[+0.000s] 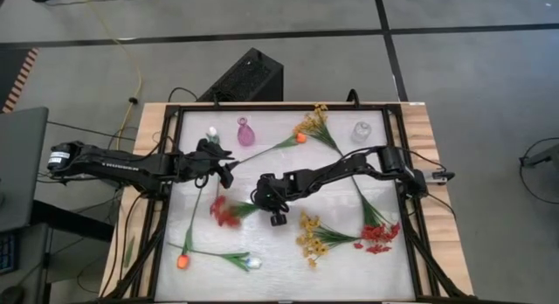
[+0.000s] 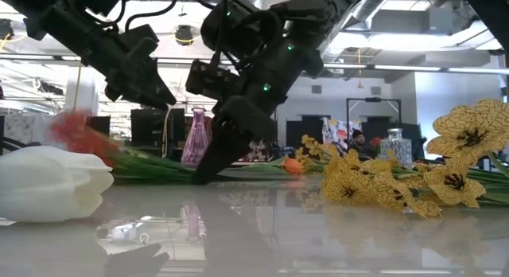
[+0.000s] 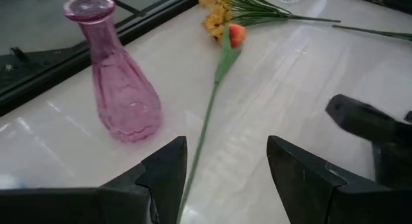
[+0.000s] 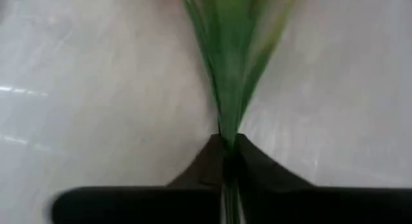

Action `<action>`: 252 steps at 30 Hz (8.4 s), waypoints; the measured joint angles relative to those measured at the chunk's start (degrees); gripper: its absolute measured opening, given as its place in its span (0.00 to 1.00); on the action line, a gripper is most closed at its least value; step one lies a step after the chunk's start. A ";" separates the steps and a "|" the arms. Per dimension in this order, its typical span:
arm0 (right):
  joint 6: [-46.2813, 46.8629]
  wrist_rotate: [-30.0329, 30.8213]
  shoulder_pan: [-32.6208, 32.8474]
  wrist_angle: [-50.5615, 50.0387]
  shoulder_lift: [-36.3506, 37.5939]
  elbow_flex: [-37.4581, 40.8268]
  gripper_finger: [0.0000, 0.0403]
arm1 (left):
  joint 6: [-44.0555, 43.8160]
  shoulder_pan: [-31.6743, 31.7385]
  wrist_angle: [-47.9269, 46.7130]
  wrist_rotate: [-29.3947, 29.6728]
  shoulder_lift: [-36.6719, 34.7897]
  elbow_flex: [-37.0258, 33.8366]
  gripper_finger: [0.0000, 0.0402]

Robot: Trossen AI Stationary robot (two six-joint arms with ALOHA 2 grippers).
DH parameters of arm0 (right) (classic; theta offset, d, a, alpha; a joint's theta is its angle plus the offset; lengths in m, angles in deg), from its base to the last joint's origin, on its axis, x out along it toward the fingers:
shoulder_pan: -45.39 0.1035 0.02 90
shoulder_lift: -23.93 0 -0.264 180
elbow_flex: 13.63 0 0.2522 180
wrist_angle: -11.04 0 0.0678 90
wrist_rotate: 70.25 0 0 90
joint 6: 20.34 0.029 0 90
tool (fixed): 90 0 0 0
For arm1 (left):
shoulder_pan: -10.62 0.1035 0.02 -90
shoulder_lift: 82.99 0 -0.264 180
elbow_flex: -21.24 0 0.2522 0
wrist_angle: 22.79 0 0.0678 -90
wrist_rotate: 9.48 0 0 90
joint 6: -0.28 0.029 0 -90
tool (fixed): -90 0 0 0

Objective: Sort flowers into vase by color
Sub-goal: Put the left red flowers into the pink vase, then put the red flowers into the pink vase

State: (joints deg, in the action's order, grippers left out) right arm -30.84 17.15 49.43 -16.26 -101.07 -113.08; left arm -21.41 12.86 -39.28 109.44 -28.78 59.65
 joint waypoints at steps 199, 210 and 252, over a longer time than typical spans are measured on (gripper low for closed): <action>-63.08 7.48 11.75 -48.82 23.66 32.18 0.65 | -0.37 -2.48 8.15 6.24 0.26 -7.85 0.51; -52.44 4.20 8.80 -46.04 24.00 33.91 0.61 | 0.00 -1.96 10.21 5.89 0.24 -7.82 0.51; -9.90 -48.25 -24.89 33.54 54.60 39.08 0.04 | -4.48 -1.96 12.13 1.45 0.24 -7.82 0.51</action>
State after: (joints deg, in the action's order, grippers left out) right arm -40.74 -31.10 24.55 17.28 -46.47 -74.00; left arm -25.89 10.90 -27.14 110.89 -28.54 51.82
